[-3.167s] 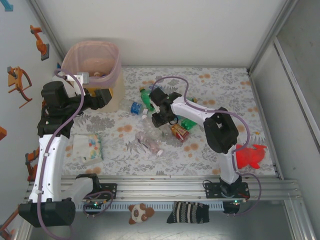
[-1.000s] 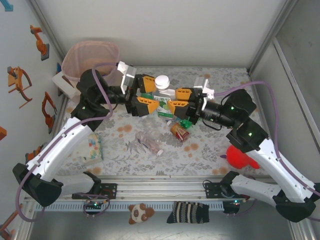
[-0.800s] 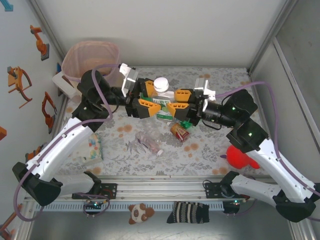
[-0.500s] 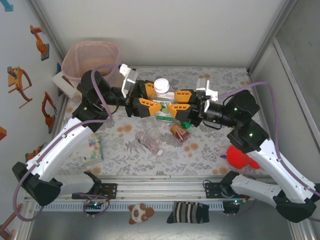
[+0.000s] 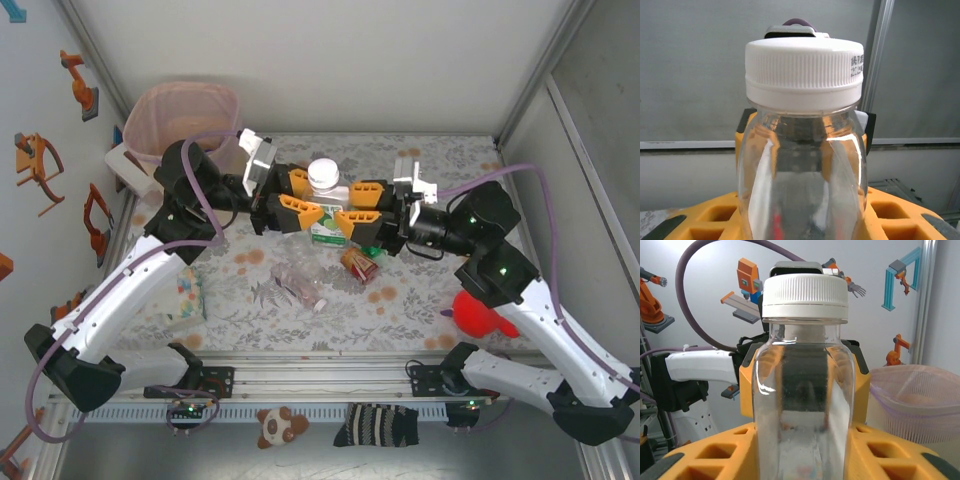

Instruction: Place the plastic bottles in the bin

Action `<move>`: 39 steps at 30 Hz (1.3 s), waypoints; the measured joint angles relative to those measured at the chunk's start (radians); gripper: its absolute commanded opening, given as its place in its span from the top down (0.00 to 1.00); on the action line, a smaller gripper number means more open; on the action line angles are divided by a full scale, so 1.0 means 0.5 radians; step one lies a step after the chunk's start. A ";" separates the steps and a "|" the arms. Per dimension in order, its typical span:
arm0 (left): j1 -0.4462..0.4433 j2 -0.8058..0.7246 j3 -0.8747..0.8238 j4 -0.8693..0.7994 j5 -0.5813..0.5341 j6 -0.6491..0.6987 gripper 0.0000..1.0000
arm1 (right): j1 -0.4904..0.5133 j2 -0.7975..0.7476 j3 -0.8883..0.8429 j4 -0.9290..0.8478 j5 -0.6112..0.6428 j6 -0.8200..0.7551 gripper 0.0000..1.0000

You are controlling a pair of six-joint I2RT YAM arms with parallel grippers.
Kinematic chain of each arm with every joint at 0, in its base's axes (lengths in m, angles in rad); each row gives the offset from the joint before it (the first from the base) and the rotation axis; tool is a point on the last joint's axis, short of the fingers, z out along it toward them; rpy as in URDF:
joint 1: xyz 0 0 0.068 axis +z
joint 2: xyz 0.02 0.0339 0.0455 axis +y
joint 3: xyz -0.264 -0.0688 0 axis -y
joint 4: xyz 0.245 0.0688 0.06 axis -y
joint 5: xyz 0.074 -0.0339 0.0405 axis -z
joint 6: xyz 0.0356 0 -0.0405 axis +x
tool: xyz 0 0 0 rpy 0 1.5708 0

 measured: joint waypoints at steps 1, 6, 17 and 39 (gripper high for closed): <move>0.000 0.000 0.005 -0.019 0.002 0.015 0.67 | 0.000 -0.008 0.001 -0.010 0.022 0.002 0.40; 0.020 -0.006 0.072 -0.186 -0.041 0.140 0.67 | 0.000 -0.076 0.004 -0.095 0.117 -0.024 0.36; 0.449 -0.033 0.265 -0.822 -0.470 0.392 0.66 | 0.000 -0.261 0.008 -0.301 0.362 -0.123 0.35; 1.479 0.656 1.213 -1.790 -1.285 0.574 0.64 | 0.000 -0.232 0.008 -0.448 0.568 -0.198 0.35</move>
